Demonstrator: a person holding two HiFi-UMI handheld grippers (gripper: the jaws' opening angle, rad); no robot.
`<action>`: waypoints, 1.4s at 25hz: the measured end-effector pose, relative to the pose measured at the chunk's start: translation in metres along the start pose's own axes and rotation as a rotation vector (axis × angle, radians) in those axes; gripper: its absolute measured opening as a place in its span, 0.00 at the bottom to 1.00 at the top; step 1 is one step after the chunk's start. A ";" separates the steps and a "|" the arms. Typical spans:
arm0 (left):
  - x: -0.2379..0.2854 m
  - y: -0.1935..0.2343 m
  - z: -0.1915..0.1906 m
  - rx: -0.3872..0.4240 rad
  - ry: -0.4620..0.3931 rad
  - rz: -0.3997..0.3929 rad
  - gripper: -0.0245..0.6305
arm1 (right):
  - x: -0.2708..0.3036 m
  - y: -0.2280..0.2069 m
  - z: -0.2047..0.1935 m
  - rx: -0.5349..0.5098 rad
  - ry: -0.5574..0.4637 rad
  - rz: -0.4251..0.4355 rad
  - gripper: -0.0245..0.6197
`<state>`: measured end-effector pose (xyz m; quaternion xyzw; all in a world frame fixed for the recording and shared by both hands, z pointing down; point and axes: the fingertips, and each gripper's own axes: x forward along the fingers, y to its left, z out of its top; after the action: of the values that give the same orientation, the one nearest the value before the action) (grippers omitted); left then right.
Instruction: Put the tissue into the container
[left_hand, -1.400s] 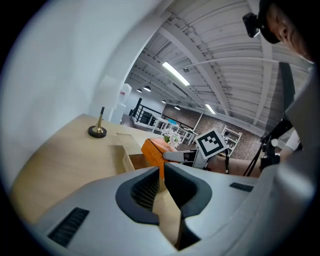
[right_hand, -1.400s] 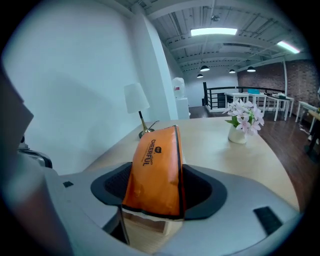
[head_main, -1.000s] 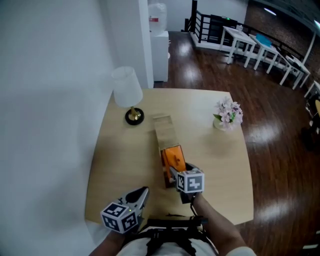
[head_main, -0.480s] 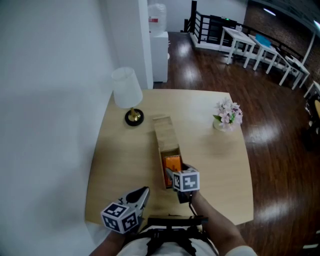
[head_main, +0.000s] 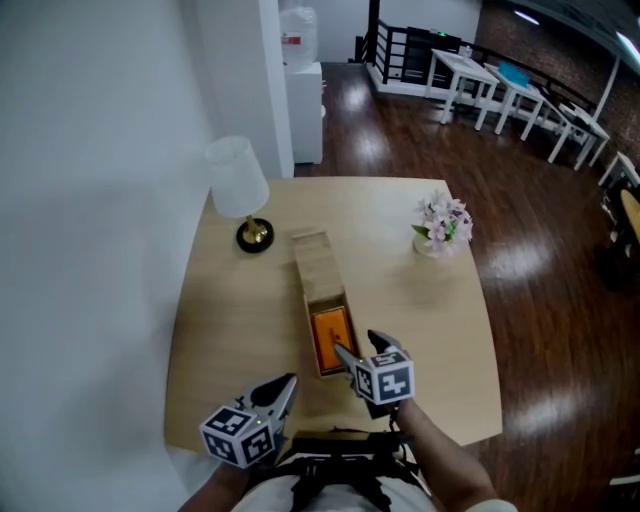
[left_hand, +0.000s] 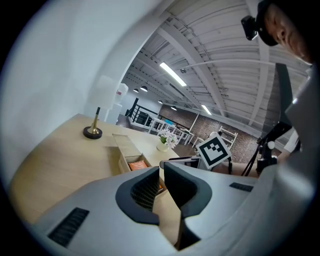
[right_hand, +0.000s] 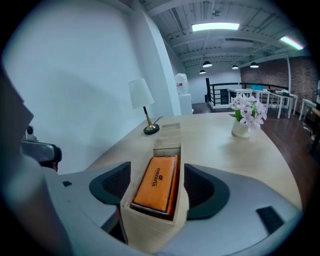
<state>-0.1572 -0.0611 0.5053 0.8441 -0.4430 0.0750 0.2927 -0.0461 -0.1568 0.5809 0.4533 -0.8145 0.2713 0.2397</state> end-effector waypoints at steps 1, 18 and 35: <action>0.002 -0.003 -0.001 0.002 0.002 -0.007 0.08 | -0.007 -0.003 -0.001 -0.007 -0.006 -0.002 0.57; 0.031 -0.048 0.010 0.026 -0.020 -0.084 0.08 | -0.104 -0.067 0.007 0.006 -0.140 -0.137 0.31; 0.026 -0.078 0.009 0.028 -0.032 -0.061 0.08 | -0.187 -0.119 -0.001 0.044 -0.249 -0.238 0.04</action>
<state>-0.0817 -0.0503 0.4745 0.8624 -0.4206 0.0587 0.2756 0.1463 -0.0949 0.4890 0.5816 -0.7725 0.2005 0.1575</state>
